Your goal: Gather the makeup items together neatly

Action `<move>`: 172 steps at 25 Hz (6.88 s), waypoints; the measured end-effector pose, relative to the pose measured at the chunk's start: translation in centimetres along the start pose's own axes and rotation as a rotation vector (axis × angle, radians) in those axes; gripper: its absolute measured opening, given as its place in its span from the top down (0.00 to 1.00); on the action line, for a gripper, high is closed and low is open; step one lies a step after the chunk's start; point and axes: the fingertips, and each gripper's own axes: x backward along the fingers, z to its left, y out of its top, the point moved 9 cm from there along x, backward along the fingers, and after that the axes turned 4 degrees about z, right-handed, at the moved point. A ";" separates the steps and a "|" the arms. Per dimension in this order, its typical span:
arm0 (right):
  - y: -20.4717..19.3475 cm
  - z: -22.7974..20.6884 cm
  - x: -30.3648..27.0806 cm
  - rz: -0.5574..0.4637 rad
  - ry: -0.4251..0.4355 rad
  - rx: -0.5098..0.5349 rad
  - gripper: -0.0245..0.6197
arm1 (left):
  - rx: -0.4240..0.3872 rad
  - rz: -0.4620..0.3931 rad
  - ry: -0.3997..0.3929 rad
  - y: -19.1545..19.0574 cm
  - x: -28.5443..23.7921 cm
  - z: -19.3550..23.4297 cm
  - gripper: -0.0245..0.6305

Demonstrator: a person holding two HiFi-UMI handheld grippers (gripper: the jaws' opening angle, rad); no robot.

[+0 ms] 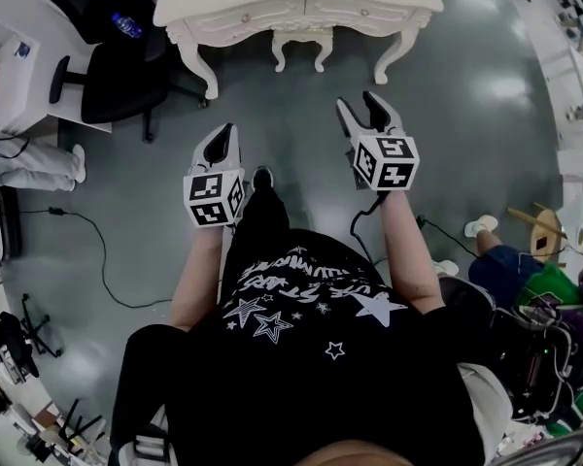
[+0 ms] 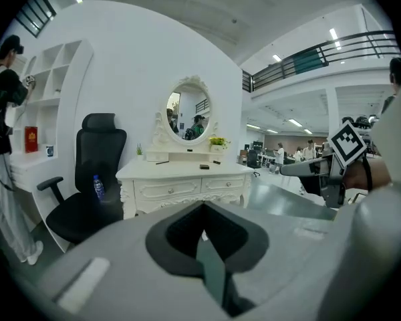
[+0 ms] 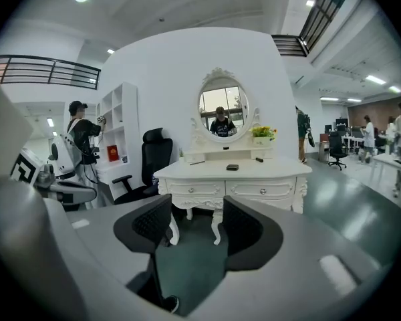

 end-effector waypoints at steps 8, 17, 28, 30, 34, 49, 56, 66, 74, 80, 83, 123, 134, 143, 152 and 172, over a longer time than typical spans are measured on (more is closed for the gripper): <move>4.6 -1.8 -11.0 0.056 -0.016 -0.097 0.36 | -0.009 0.050 -0.052 5.0 -9.8 6.9 0.96; 9.5 -0.2 -22.8 0.104 -0.007 -0.130 0.28 | 0.002 0.073 -0.082 9.1 -16.9 15.4 0.96; 11.8 -0.6 -28.8 0.165 -0.021 -0.090 0.29 | 0.057 0.102 -0.066 10.2 -22.4 20.5 0.96; 12.1 -1.8 -29.8 0.165 -0.007 -0.091 0.29 | 0.061 0.107 -0.050 10.4 -23.1 20.2 0.96; 13.4 -4.3 -33.8 0.150 0.047 -0.080 0.29 | 0.059 0.100 0.019 11.5 -24.9 20.0 0.96; 21.6 -13.5 -46.3 0.142 0.261 0.015 0.31 | 0.084 0.051 0.213 19.0 -34.7 16.5 0.96; 22.1 -13.1 -50.4 0.195 0.380 0.081 0.32 | 0.128 0.072 0.312 18.8 -36.2 16.8 0.96; 22.3 -9.4 -54.6 0.260 0.391 0.067 0.35 | 0.161 0.100 0.305 18.9 -37.2 20.4 0.96; 22.7 -3.2 -58.9 0.290 0.287 0.013 0.36 | 0.121 0.128 0.199 19.6 -38.2 28.6 0.96; 22.9 0.9 -62.4 0.315 0.170 -0.072 0.38 | 0.106 0.152 0.099 19.7 -39.4 34.9 0.96; 22.9 2.3 -63.8 0.317 0.100 -0.090 0.40 | 0.099 0.163 0.050 19.4 -40.0 37.2 0.96; 22.6 1.6 -70.8 0.494 -0.354 -0.224 0.86 | 0.059 0.233 -0.173 19.4 -45.9 46.3 0.96; 22.6 0.5 -66.4 0.479 -0.279 -0.108 0.86 | 0.035 0.228 -0.194 19.1 -45.8 44.2 0.96; 20.8 -2.3 -62.0 0.516 -0.264 -0.086 0.86 | 0.028 0.235 -0.204 19.2 -45.5 39.9 0.96; 19.4 -2.5 -60.0 0.524 -0.229 -0.044 0.86 | 0.035 0.245 -0.197 19.0 -44.7 37.8 0.96; 18.2 -3.0 -59.6 0.526 -0.229 -0.055 0.67 | 0.000 0.244 -0.265 18.9 -45.3 37.2 0.96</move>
